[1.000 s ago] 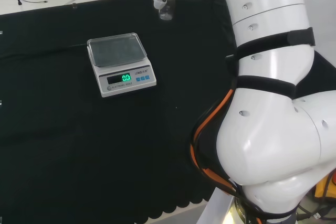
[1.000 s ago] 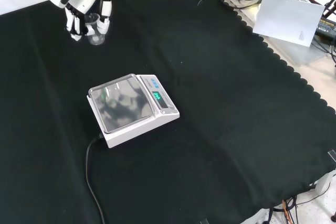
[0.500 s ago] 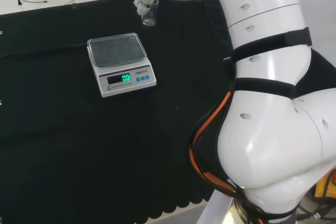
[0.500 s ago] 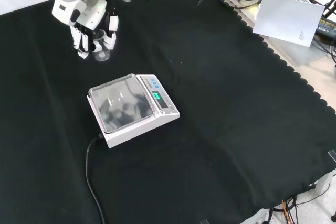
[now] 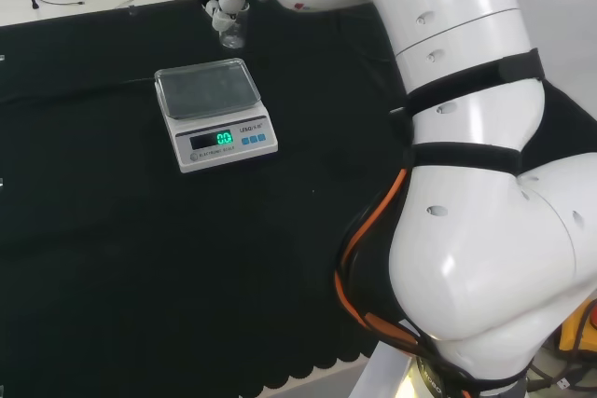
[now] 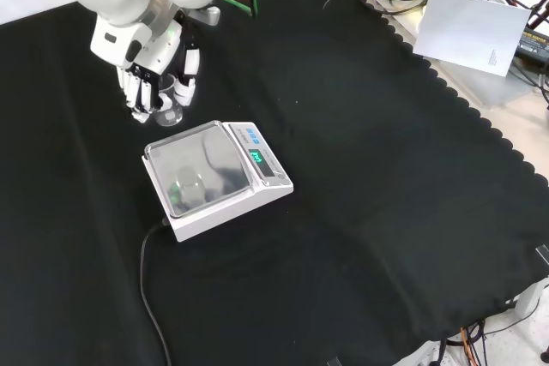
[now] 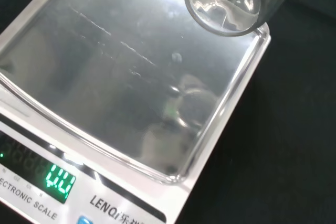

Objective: Put the beaker on the electronic balance.

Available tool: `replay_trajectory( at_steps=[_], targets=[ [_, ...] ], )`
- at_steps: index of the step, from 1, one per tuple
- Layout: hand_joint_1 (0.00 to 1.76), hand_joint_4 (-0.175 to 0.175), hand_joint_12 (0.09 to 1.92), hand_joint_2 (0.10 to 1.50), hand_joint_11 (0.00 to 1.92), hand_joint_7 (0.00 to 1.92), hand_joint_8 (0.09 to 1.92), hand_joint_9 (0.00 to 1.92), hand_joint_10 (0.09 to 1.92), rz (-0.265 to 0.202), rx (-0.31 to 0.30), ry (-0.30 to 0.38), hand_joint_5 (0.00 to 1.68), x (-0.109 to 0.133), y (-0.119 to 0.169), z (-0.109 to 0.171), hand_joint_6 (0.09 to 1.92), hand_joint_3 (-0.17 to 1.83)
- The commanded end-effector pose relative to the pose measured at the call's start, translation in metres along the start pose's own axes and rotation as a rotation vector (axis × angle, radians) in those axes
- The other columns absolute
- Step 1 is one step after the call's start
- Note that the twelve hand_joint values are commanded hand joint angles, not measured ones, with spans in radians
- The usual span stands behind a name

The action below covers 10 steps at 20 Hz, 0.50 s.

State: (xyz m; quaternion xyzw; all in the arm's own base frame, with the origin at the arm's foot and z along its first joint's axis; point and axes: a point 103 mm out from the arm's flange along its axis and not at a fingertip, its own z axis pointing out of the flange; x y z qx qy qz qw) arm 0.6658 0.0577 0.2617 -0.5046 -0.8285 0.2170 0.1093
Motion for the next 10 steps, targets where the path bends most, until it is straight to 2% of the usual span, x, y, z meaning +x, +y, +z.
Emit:
replay_trajectory(
  at_steps=[1,6,10],
  targets=[
    [1.1,-0.175,1.03,1.25,0.89,0.65,1.09,0.86,1.04,-0.046,0.016,-0.009,0.74,0.016,0.023,0.003,1.36,0.0],
    [1.11,-0.175,1.03,1.25,0.89,0.65,1.09,0.86,1.04,-0.07,0.02,0.006,0.74,0.022,0.03,0.01,1.36,0.0],
    [1.11,-0.175,1.03,1.25,0.89,0.65,1.09,0.86,1.04,-0.079,0.052,0.038,0.75,0.017,0.035,0.028,1.36,0.0]
  ],
)
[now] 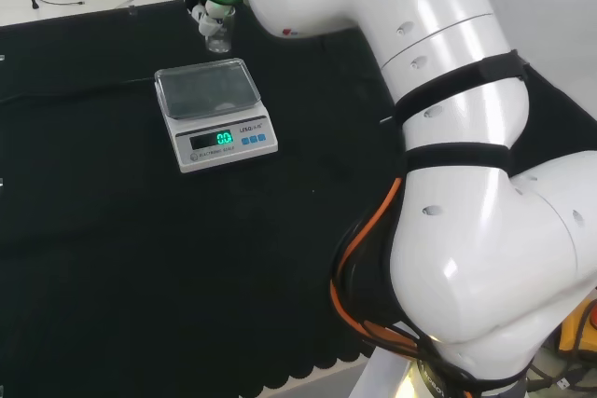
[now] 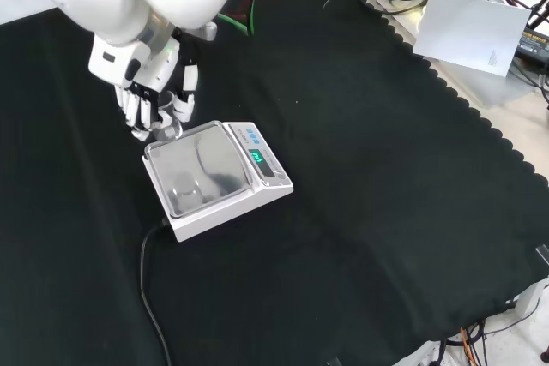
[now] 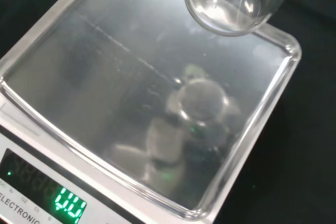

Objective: Put the beaker on the electronic balance.

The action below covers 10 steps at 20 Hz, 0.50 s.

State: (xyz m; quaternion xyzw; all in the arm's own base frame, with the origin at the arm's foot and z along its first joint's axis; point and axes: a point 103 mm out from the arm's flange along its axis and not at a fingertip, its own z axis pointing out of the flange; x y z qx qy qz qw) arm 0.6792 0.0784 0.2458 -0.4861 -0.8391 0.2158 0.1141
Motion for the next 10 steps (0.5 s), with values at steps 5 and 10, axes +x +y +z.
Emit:
replay_trajectory(
  at_steps=[5,10],
  targets=[
    [1.11,-0.175,1.03,1.25,0.89,0.66,1.09,0.86,1.04,-0.025,0.062,0.074,0.75,-0.002,0.008,0.039,1.36,0.0],
    [1.11,-0.175,1.03,1.25,0.89,0.66,1.09,0.86,1.04,-0.022,0.055,0.091,0.75,-0.004,0.004,0.046,1.36,0.0]
  ],
)
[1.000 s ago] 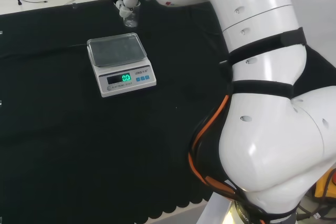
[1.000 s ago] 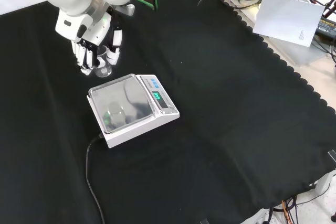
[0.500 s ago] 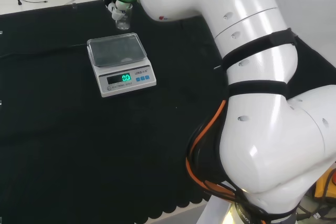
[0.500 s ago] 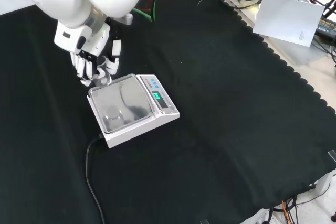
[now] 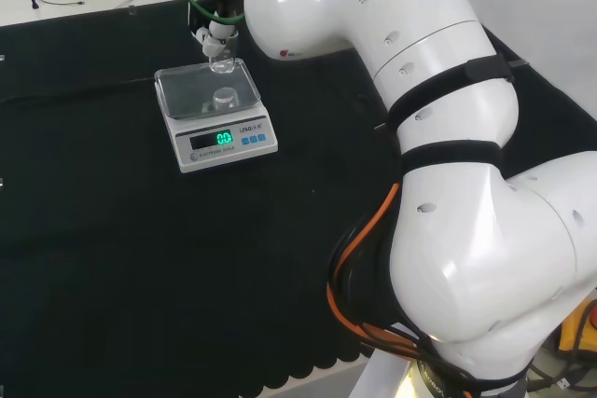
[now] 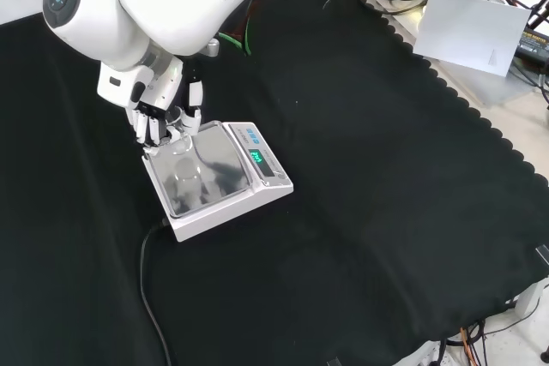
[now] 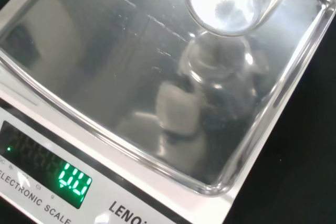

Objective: Put the beaker on the electronic balance.

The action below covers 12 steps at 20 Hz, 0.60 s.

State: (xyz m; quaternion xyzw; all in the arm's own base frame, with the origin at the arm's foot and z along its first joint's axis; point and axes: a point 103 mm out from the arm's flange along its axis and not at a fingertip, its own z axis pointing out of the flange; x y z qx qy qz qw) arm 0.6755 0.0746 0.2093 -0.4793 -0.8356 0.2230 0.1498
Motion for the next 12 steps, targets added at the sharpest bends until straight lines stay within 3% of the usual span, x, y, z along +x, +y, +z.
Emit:
replay_trajectory(
  at_steps=[1,12],
  targets=[
    [1.11,-0.175,1.03,1.25,0.89,0.66,1.09,0.86,1.04,-0.001,0.004,0.042,0.75,-0.004,-0.009,0.013,1.36,0.0],
    [1.11,-0.175,1.03,1.25,0.9,0.66,1.09,0.86,1.04,-0.026,0.023,0.053,0.75,0.006,-0.002,0.03,1.35,0.0]
  ],
)
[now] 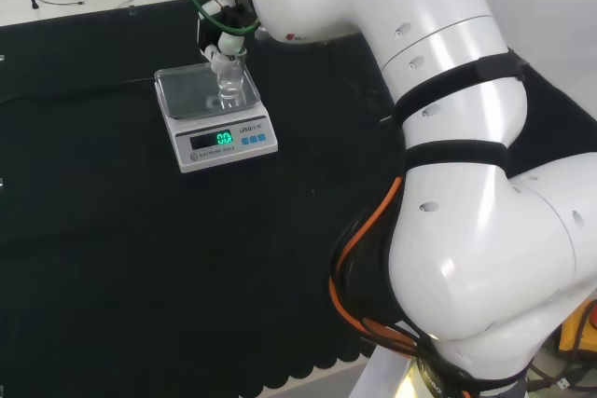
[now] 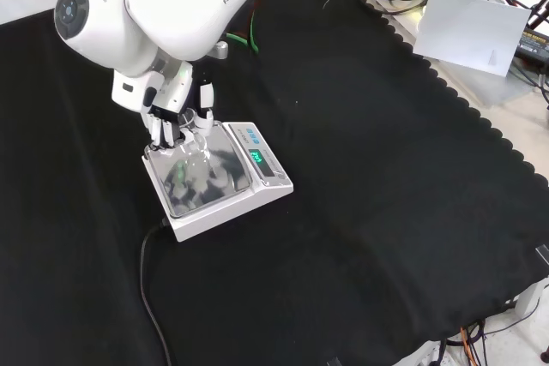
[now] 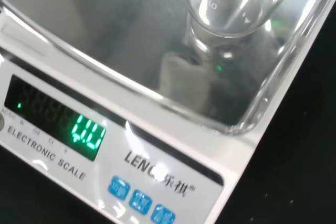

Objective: Put the beaker on the electronic balance.

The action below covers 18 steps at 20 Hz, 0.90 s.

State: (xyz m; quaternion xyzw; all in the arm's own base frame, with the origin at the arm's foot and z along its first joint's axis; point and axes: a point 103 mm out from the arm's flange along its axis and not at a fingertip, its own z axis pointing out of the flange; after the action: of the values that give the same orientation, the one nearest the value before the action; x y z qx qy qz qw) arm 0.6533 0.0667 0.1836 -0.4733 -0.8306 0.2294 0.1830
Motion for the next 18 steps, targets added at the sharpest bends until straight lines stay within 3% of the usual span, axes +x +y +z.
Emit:
replay_trajectory(
  at_steps=[1,15,18],
  targets=[
    [1.11,-0.175,1.03,1.25,0.9,0.66,1.09,0.86,1.04,-0.011,-0.022,0.005,0.75,0.0024,0.0055,-0.0028,1.35,0.0],
    [1.11,-0.175,1.0,1.23,0.92,0.66,1.06,0.86,1.0,-0.035,0.015,0.006,0.78,0.0107,0.0144,0.001,1.31,-0.01],
    [1.12,-0.175,0.95,1.21,1.0,0.68,1.0,0.9,0.91,-0.049,0.026,0.021,0.82,0.0092,0.0128,0.0017,1.24,-0.02]
  ],
)
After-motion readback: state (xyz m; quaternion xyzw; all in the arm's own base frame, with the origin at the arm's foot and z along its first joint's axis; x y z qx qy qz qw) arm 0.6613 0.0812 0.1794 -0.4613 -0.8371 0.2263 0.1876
